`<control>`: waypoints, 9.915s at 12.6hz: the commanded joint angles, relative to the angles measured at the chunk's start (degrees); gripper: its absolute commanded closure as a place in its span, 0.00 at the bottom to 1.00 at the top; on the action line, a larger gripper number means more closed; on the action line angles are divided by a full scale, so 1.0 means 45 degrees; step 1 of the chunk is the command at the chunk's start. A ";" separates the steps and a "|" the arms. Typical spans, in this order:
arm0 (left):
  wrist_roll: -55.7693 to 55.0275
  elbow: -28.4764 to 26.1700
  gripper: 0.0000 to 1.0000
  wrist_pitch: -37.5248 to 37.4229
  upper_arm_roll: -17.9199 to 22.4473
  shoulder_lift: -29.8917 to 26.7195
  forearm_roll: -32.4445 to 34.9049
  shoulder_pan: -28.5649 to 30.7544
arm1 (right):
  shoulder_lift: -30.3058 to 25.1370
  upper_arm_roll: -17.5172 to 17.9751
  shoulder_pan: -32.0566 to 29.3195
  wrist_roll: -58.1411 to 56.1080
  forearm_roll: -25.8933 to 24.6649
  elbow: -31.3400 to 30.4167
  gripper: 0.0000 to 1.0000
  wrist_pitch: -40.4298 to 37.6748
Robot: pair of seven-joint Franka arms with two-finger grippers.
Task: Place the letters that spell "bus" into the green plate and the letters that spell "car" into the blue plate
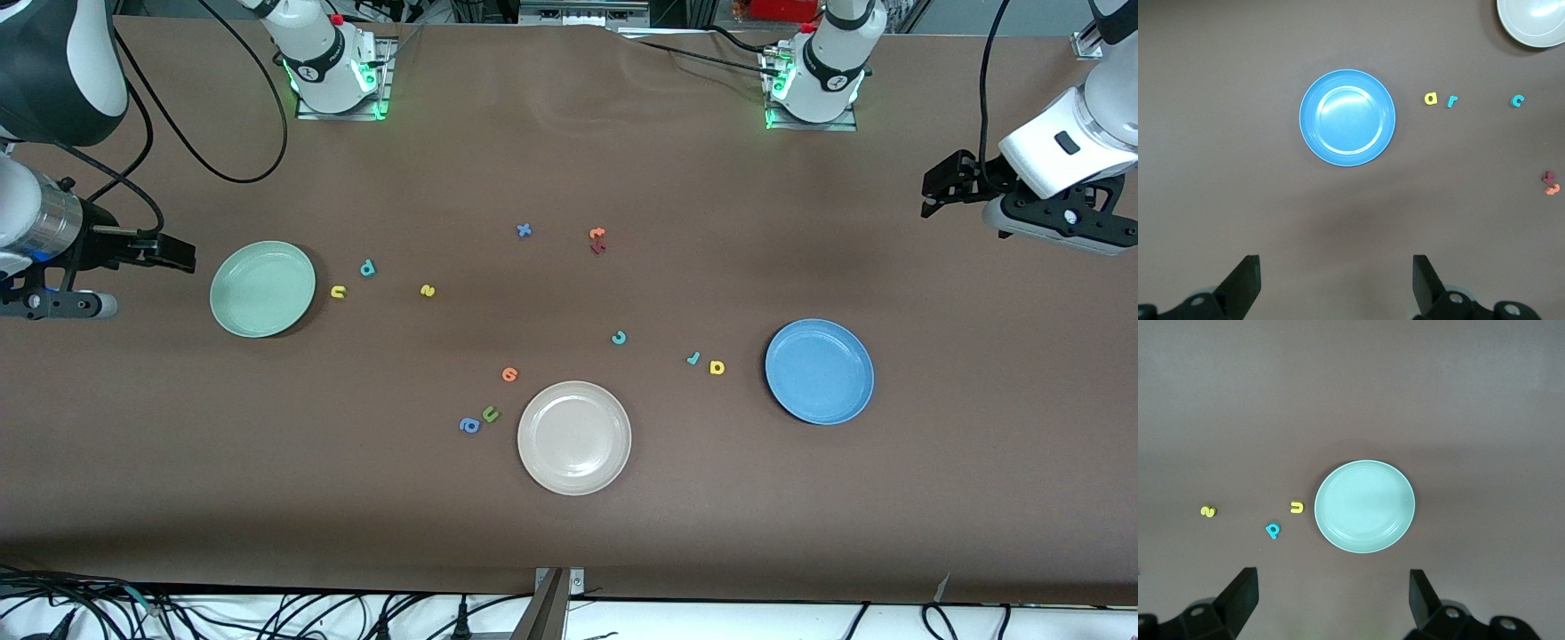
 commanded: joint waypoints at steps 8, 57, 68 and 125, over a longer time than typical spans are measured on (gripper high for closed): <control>-0.0026 0.0248 0.00 -0.0221 -0.0017 0.0120 -0.0027 0.0058 | -0.0262 -0.0039 -0.0016 -0.0092 0.0350 -0.0221 0.00 0.0107; -0.3901 0.0344 0.00 -0.0242 -0.1400 0.1113 -0.0184 -0.0157 | -0.0282 -0.0078 -0.0016 -0.0092 0.0291 -0.0221 0.00 0.0010; -1.0750 0.0541 0.00 0.5538 -0.3728 0.6466 0.0418 -0.2616 | -0.0282 -0.0117 -0.0016 -0.0111 0.0311 -0.0240 0.00 -0.0010; -0.4994 0.1654 0.92 0.5034 -0.3181 0.8812 0.2766 -0.1098 | 0.1808 -0.0020 0.0043 0.0162 0.0505 -0.2384 0.01 0.2952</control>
